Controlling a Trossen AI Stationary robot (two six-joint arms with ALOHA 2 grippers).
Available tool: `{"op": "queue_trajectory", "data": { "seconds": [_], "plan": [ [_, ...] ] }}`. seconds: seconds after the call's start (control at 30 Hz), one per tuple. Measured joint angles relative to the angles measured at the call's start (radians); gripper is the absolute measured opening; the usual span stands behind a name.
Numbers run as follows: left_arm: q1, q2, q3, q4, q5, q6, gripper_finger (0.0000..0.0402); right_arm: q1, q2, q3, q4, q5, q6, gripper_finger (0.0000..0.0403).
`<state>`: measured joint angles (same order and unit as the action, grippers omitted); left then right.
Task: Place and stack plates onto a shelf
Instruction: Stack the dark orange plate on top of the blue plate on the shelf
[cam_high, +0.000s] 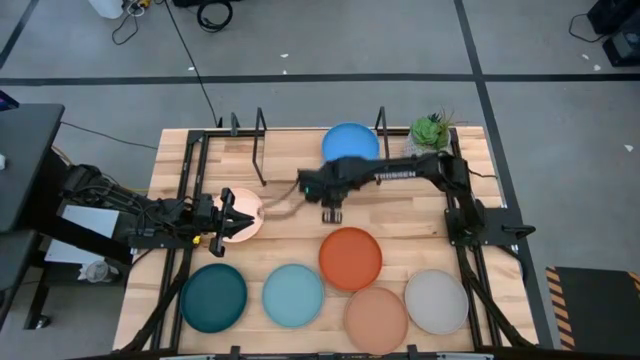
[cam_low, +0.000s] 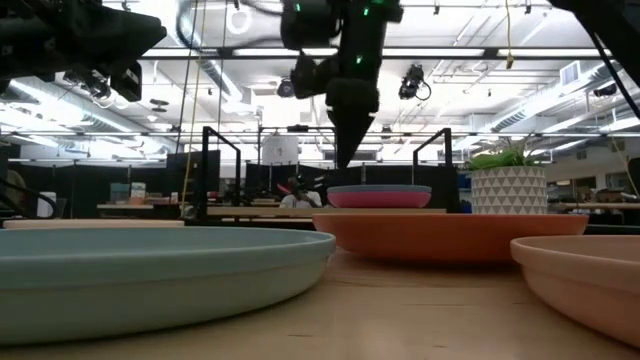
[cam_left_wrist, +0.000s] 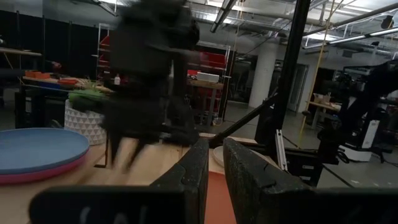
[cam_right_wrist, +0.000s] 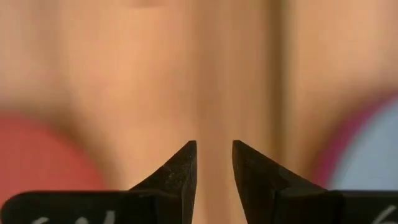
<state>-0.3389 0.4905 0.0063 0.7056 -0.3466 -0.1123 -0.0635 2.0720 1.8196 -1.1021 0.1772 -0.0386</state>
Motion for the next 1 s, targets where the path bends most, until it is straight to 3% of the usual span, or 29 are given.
{"op": "queue_trajectory", "data": {
  "seconds": [0.27,0.63,0.83,1.0],
  "plan": [
    [0.000,0.000,0.000,0.000,0.000,0.000,0.0055,0.170,0.000,-0.055,0.036,-0.098,-0.030,0.0107],
    [0.000,0.000,0.000,0.000,0.000,0.000,0.0055,0.416,0.004,-0.130,0.252,-0.127,0.172,0.0107],
    [0.000,0.000,0.000,0.000,0.000,0.000,0.0055,0.511,0.006,-0.131,0.247,-0.113,0.244,0.0107],
    [0.000,0.000,0.000,0.000,0.000,-0.008,0.0055,0.575,0.006,-0.131,0.096,-0.049,0.279,0.0107]
  ]
}}
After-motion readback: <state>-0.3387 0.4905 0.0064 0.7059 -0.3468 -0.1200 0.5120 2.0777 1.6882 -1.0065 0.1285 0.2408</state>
